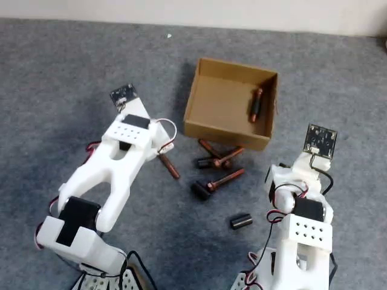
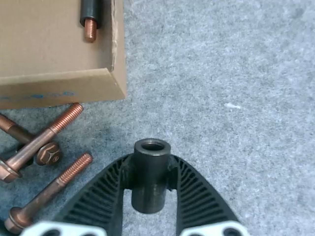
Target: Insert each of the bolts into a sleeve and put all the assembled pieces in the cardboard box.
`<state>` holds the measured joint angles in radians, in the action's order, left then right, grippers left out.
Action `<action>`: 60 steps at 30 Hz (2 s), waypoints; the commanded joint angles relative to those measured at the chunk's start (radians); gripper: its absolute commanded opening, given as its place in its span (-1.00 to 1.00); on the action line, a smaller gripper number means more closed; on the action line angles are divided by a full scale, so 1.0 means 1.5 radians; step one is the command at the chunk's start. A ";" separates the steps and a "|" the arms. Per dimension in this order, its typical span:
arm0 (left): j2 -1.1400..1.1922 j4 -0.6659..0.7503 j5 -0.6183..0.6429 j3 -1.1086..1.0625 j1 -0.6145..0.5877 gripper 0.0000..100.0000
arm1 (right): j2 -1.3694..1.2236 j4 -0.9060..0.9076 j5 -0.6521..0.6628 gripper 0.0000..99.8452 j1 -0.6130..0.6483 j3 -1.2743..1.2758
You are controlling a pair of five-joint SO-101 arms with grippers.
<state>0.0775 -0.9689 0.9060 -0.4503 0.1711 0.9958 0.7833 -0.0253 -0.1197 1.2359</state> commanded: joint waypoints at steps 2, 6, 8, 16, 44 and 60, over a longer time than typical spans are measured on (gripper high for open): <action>-0.003 -0.072 0.000 0.063 -0.005 -0.60 | 0.017 -0.024 0.000 -0.99 -0.002 -0.002; 0.002 -0.071 0.000 0.061 -0.005 -0.62 | 0.017 -0.024 0.000 -0.99 0.010 -0.002; 0.023 -0.066 0.000 0.060 -0.004 -0.62 | 0.017 -0.024 0.000 -0.99 0.010 -0.002; 0.138 -0.025 0.004 0.106 -0.004 -0.78 | 0.017 -0.024 0.000 -0.99 0.010 -0.002; -0.463 0.057 -0.119 -0.250 -0.010 -0.99 | 0.059 0.037 0.036 -0.99 0.117 -0.042; -0.958 0.272 -0.161 -0.606 -0.011 -0.99 | 0.335 0.114 0.083 -0.99 0.423 -0.103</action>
<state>-1.1822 -0.6575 0.6836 -1.2804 0.1665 1.4638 0.9766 0.0437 0.4281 1.1162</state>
